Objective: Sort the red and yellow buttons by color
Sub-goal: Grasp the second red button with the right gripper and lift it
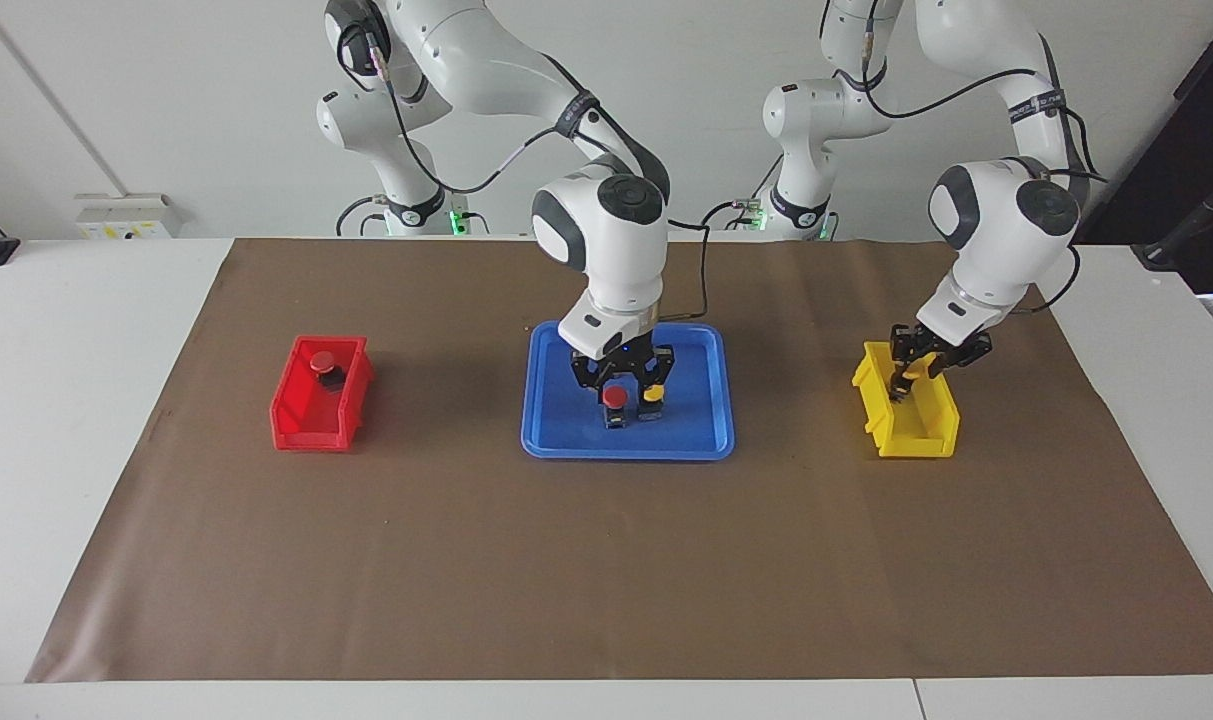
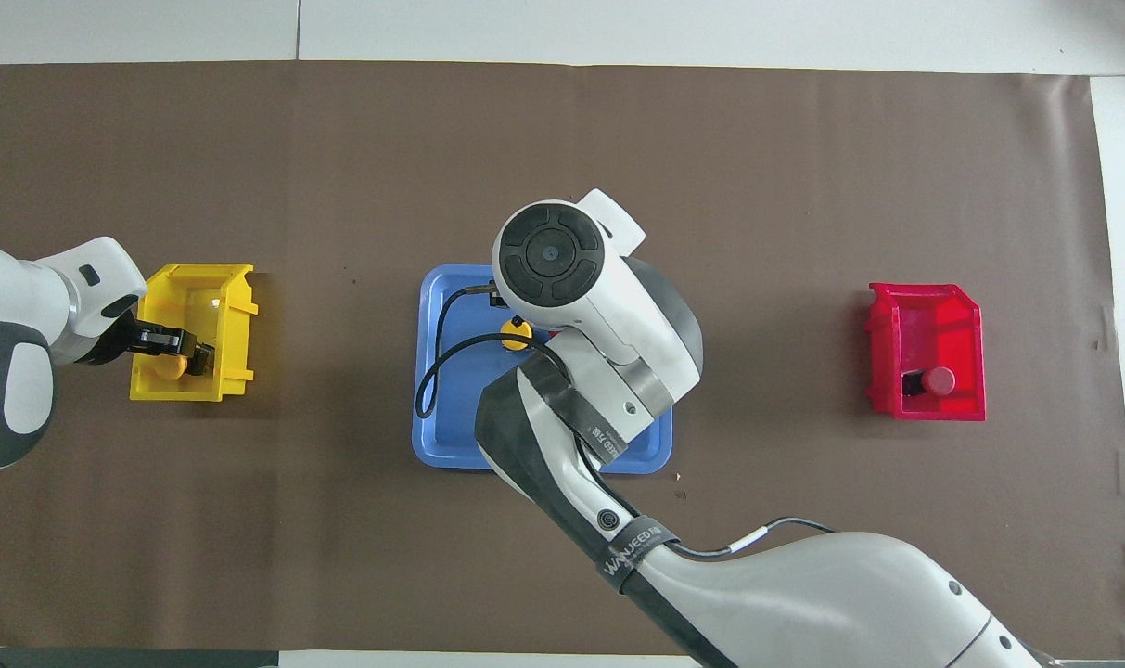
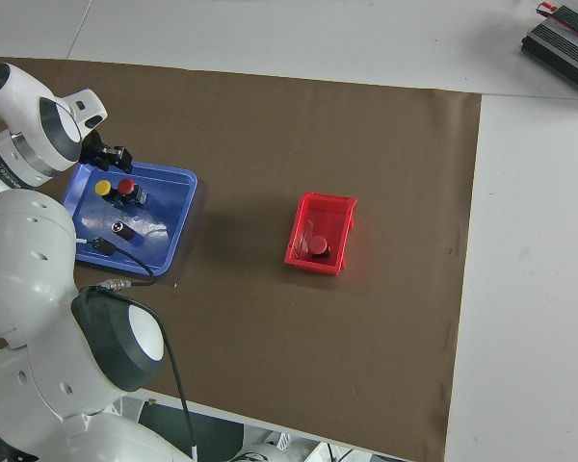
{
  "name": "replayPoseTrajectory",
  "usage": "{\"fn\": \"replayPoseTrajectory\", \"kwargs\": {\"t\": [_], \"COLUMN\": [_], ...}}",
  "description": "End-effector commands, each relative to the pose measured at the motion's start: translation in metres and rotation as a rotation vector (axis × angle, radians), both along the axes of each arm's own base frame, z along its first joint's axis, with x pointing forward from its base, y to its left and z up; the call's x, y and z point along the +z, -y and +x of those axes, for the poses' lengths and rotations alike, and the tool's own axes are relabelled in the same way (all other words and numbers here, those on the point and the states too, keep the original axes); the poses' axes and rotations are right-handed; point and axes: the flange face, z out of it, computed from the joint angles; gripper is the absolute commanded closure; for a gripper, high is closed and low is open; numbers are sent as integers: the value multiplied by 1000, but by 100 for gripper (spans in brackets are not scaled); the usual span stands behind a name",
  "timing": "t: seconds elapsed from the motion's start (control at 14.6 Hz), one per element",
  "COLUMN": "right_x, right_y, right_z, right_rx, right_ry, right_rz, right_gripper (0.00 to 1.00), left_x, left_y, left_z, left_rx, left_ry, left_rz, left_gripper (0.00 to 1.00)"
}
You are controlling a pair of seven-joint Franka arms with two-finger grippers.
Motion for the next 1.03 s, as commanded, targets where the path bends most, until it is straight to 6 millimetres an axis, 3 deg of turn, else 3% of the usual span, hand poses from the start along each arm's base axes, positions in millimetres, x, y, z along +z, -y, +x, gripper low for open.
{"fn": "replayPoseTrajectory", "kwargs": {"t": [0.0, 0.14, 0.21, 0.48, 0.62, 0.75, 0.96], "right_x": [-6, -15, -16, -18, -25, -29, -33], "right_y": [8, 10, 10, 11, 12, 12, 13], "right_z": [-10, -16, -17, -20, -22, -26, -27], "right_rx": [-6, -3, -2, 0, 2, 6, 5], "right_ry": [6, 8, 14, 10, 16, 24, 20], "right_rz": [-13, -9, -4, -6, 2, 9, 7], "right_gripper": [39, 39, 39, 39, 39, 39, 39], "left_x": [14, 49, 78, 193, 231, 229, 209], "left_y": [2, 7, 10, 23, 33, 52, 53], "left_z": [0, 11, 18, 27, 22, 25, 25], "left_rx": [-16, -29, -35, -57, -67, -94, -95], "left_ry": [33, 35, 33, 33, 35, 27, 75], "left_rz": [11, 14, 15, 33, 35, 35, 30], "left_gripper": [23, 3, 0, 0, 0, 0, 0]}}
